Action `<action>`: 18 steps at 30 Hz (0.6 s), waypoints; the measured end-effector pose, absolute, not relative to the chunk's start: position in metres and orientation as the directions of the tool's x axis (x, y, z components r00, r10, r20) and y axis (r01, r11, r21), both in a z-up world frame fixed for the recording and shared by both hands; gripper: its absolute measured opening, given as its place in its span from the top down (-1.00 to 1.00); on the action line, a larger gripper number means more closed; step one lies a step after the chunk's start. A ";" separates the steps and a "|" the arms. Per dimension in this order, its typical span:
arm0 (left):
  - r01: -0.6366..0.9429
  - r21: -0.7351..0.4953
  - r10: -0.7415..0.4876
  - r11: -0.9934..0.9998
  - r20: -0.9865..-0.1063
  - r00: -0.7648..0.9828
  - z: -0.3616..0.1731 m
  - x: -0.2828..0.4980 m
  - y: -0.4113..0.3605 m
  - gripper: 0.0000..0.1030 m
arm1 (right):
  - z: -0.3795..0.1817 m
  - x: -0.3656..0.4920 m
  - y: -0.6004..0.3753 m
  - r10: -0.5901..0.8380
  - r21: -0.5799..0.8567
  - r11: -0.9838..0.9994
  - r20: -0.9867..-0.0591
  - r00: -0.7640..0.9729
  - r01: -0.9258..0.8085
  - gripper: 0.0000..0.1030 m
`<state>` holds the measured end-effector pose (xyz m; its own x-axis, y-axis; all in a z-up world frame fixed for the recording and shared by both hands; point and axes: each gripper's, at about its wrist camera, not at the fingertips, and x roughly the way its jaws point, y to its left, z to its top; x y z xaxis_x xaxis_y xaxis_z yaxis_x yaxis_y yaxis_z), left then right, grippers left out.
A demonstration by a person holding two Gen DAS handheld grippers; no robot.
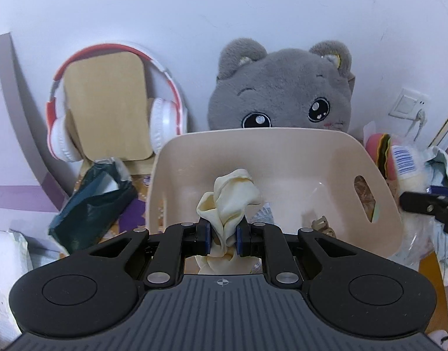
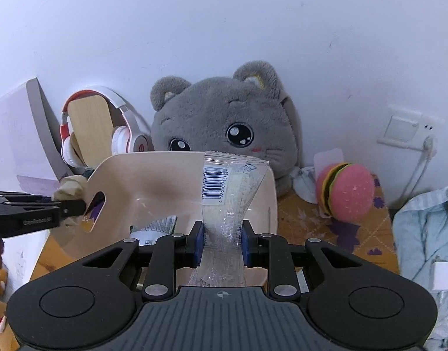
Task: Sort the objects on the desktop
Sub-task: 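Lift both items into the beige basket and open both tools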
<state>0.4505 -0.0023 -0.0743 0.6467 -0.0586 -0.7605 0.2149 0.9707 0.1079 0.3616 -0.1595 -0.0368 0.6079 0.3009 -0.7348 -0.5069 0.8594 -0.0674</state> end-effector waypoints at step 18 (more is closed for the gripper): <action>0.184 0.137 0.003 0.973 -0.810 0.587 -0.127 0.473 -0.021 0.24 | -0.097 0.397 -0.140 0.265 -0.108 0.798 -0.820 0.507 -0.592 0.53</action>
